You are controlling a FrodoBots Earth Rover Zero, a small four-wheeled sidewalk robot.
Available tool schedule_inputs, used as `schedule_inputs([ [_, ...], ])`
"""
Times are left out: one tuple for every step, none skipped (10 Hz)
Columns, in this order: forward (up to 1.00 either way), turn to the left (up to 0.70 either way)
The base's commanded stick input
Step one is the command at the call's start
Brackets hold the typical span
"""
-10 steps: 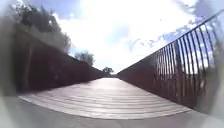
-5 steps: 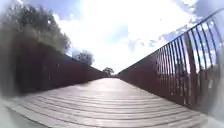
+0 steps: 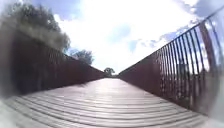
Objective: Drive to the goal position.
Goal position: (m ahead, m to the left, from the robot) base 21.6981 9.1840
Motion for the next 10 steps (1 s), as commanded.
schedule_inputs([
  [0.85,0.0],
  [0.85,0.0],
  [0.85,0.0],
  [0.85,0.0],
  [0.85,0.0],
  [0.85,0.0],
  [0.85,0.0],
  [0.85,0.0],
  [0.85,0.0],
  [0.85,0.0],
])
